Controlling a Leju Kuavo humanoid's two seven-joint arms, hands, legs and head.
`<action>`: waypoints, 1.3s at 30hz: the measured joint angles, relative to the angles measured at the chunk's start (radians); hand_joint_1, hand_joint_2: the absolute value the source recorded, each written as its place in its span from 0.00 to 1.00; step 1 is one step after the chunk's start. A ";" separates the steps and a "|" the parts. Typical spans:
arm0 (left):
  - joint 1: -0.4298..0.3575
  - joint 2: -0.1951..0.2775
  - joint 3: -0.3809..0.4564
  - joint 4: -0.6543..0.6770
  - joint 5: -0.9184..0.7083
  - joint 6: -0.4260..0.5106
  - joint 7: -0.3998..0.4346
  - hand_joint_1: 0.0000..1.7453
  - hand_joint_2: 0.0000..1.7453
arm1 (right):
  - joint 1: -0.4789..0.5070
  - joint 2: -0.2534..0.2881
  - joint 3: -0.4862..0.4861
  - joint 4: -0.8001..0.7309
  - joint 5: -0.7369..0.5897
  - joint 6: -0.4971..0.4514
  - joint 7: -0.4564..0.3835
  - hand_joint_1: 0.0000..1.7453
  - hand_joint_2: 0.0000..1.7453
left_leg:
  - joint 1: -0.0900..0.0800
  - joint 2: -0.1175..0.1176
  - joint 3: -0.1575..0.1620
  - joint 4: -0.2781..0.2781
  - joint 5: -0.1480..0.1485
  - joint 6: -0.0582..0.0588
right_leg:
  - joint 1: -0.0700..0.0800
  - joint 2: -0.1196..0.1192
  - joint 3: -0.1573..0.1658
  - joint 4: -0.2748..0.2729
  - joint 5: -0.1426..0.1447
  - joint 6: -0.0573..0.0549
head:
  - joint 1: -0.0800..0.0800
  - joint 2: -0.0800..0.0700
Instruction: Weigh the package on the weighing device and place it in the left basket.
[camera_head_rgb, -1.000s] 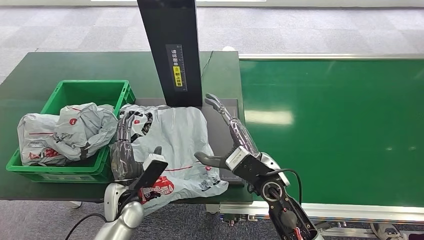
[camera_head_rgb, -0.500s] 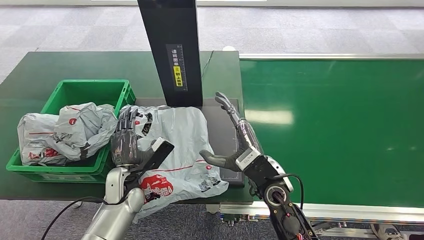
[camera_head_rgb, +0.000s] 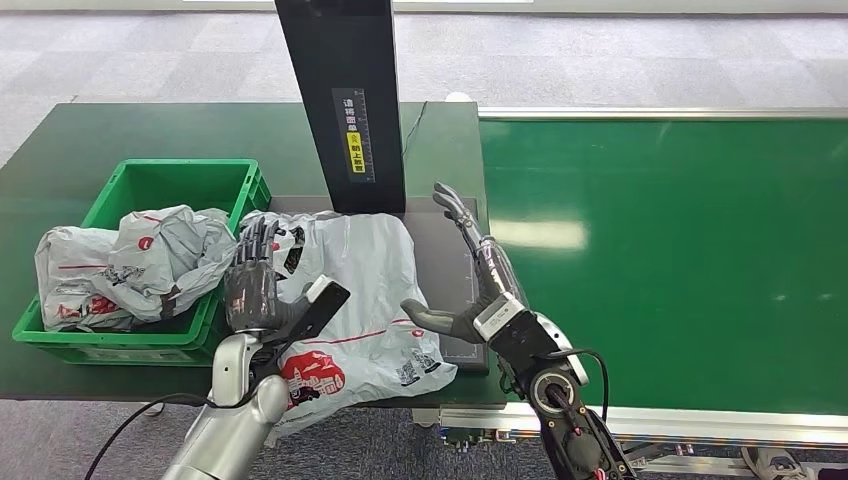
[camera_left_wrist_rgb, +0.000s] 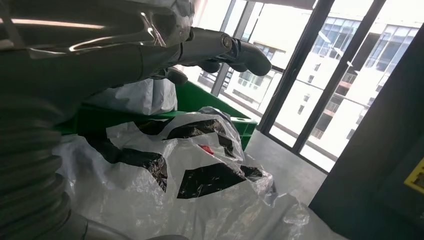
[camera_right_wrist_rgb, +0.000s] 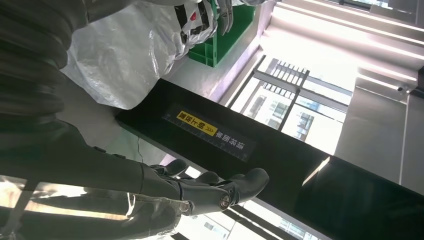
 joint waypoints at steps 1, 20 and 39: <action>-0.002 0.000 0.000 0.002 -0.004 -0.027 0.005 0.01 1.00 | 0.003 0.000 -0.002 -0.003 0.000 0.004 0.001 0.00 1.00 | 0.000 0.000 0.000 0.000 0.000 0.000 | 0.000 0.000 0.000 0.000 0.000 0.000 | 0.000 0.000; -0.046 -0.004 -0.041 0.045 -0.028 -0.308 -0.025 1.00 1.00 | 0.089 0.000 -0.089 -0.046 0.041 0.041 0.021 0.00 1.00 | 0.000 0.000 0.000 0.000 0.000 0.000 | 0.000 0.000 0.000 0.000 0.000 0.000 | 0.000 0.000; 0.041 0.002 -0.019 -0.158 0.222 0.113 -0.333 1.00 1.00 | 0.238 -0.052 -0.183 -0.068 0.081 0.048 0.121 0.00 1.00 | 0.000 0.000 -0.001 0.000 -0.001 0.000 | 0.000 0.000 -0.001 0.000 0.000 0.000 | 0.000 0.000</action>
